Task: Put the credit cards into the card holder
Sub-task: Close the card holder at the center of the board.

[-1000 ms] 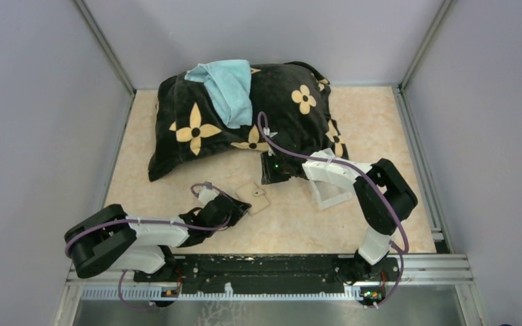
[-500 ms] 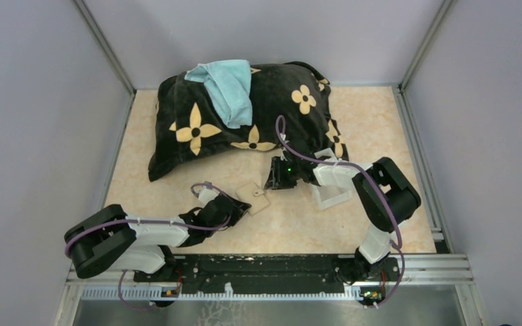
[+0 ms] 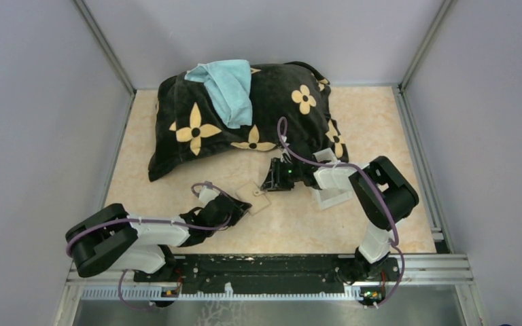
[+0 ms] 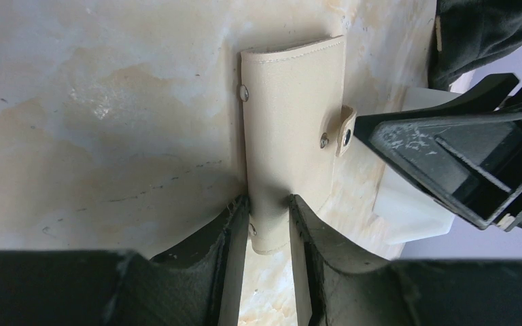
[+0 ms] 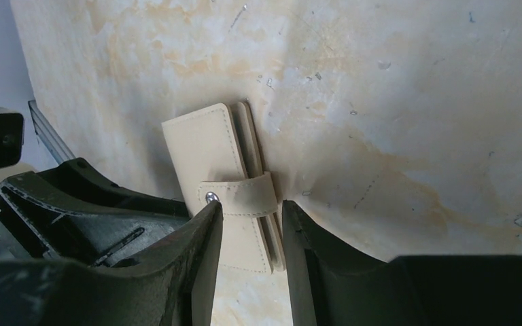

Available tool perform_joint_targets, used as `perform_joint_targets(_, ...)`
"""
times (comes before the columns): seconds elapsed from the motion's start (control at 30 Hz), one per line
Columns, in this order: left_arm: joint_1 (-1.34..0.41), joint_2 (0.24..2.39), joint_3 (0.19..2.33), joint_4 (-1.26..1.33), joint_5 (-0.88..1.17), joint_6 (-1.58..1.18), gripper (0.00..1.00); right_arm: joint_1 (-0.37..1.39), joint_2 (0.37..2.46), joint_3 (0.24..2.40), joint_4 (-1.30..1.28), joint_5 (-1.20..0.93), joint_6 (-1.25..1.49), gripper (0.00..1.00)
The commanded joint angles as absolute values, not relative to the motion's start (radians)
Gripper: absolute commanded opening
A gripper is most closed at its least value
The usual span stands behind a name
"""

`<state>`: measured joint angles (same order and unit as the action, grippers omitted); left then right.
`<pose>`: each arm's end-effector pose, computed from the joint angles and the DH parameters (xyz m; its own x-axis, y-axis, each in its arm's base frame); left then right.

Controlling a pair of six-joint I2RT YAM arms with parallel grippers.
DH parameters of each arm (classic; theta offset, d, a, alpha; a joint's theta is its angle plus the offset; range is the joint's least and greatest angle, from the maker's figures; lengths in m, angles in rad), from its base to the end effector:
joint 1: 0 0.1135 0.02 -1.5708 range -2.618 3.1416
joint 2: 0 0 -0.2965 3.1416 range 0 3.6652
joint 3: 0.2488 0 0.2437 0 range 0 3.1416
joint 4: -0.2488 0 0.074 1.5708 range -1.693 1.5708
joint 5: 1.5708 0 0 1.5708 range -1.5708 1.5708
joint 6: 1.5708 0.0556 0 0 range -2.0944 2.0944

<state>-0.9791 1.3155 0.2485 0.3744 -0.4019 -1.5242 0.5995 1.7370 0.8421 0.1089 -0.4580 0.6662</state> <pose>0.1341 -0.1605 0.1426 -0.6119 -0.7377 -0.2854 -0.3280 0.5650 -0.7571 0.2761 0.2184 0.1715 -0.9314 0.0349 -0.3622 -0.2397 0.6903 0.6827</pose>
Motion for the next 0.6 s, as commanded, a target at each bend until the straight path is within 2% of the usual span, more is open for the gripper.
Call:
perform_joint_targets(0.0, -0.970, 1.372, 0.218, 0.190, -0.396, -1.469, 0.37, 0.596, 1.746, 0.826, 0.171, -0.475, 0.673, 0.39)
perform_joint_targets(0.57, -0.970, 1.379, 0.209, 0.192, -0.391, -1.465, 0.37, 0.595, 1.800, 0.876, 0.186, -0.482, 0.678, 0.39)
